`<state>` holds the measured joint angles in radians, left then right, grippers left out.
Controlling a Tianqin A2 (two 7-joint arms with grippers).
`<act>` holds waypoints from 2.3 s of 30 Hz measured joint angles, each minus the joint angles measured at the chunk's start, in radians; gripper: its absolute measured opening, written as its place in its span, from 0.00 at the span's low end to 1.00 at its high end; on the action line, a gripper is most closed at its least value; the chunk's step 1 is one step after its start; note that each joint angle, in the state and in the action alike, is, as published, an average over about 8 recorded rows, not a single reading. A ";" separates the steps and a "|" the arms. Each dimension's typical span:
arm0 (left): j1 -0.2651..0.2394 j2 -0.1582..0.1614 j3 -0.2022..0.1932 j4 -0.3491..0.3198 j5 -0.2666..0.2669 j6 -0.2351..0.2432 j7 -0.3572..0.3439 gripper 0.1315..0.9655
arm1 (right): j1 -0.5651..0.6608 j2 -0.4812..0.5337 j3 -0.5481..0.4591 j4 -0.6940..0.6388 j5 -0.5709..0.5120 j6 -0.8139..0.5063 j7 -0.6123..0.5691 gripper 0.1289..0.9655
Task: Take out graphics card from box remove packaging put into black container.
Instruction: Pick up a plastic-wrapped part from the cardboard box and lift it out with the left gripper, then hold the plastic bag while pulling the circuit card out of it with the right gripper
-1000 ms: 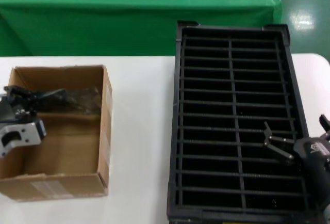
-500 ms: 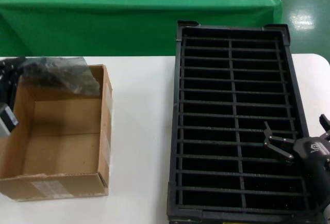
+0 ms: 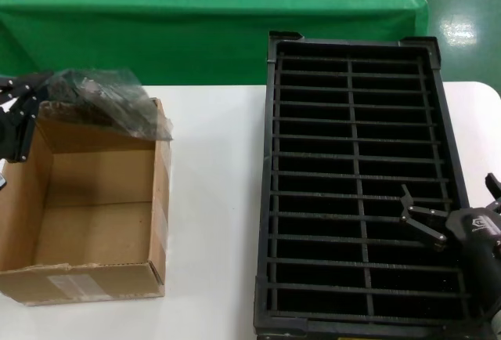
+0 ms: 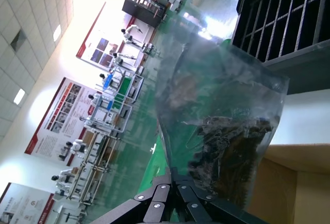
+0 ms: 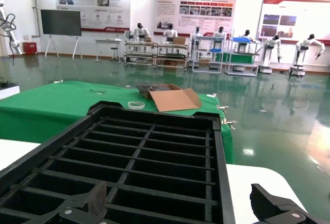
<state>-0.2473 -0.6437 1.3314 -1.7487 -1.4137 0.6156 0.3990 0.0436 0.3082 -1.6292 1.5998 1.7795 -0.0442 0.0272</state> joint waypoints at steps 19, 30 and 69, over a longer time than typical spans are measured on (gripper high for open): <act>0.000 0.002 -0.002 0.001 -0.006 0.004 0.005 0.01 | 0.003 0.001 0.010 -0.003 0.000 -0.028 -0.017 1.00; 0.000 0.002 -0.002 0.001 -0.006 0.004 0.005 0.01 | 0.064 0.007 -0.002 -0.036 0.098 -0.319 -0.110 1.00; 0.000 0.002 -0.002 0.001 -0.006 0.004 0.005 0.01 | 0.318 -0.056 -0.215 -0.155 0.167 -0.716 -0.235 0.39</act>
<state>-0.2477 -0.6419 1.3290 -1.7474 -1.4198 0.6195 0.4038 0.3613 0.2521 -1.8446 1.4444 1.9464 -0.7599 -0.2074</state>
